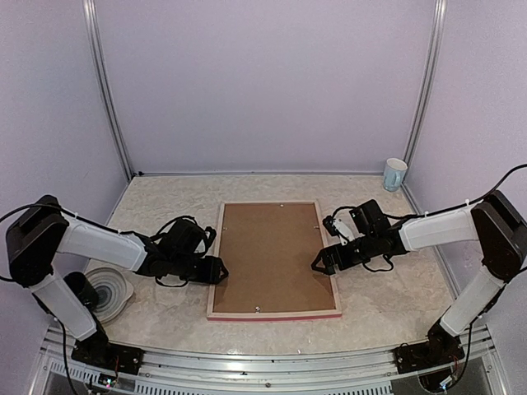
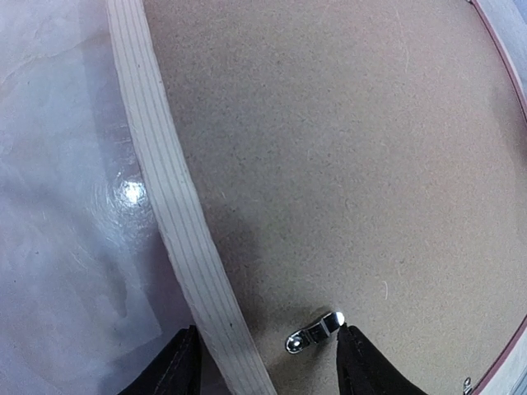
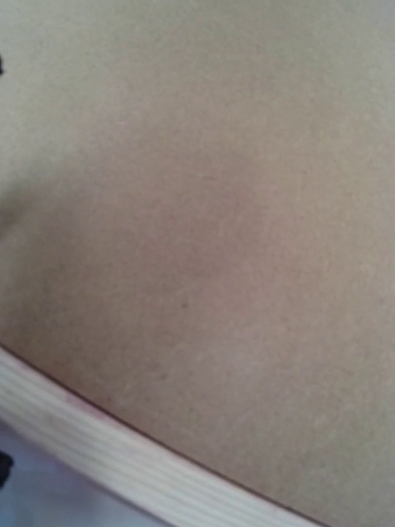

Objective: Put the photo into the frame
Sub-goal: Adjust the frame body with the backboard, then press the fastener onto the backboard.

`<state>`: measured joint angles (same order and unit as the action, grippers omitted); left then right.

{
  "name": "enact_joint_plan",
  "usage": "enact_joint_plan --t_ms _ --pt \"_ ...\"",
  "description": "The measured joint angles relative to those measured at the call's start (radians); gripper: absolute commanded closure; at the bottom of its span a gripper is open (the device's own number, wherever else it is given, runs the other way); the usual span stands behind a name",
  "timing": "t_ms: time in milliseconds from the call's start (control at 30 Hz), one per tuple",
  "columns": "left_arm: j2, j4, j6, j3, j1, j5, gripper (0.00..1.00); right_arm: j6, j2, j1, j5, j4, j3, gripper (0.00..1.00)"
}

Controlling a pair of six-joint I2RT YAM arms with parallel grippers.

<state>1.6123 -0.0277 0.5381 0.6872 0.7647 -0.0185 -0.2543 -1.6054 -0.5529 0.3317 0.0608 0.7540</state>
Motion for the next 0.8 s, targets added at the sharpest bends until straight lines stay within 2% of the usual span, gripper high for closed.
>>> enact_joint_plan --t_ms 500,800 --pt "-0.003 -0.021 -0.002 -0.012 0.0 -0.001 0.45 0.007 -0.024 0.0 0.004 -0.008 0.0 0.01" --pt "-0.003 -0.016 -0.006 -0.011 0.001 0.0 0.48 0.015 -0.03 0.0 0.004 -0.008 0.005 0.01"
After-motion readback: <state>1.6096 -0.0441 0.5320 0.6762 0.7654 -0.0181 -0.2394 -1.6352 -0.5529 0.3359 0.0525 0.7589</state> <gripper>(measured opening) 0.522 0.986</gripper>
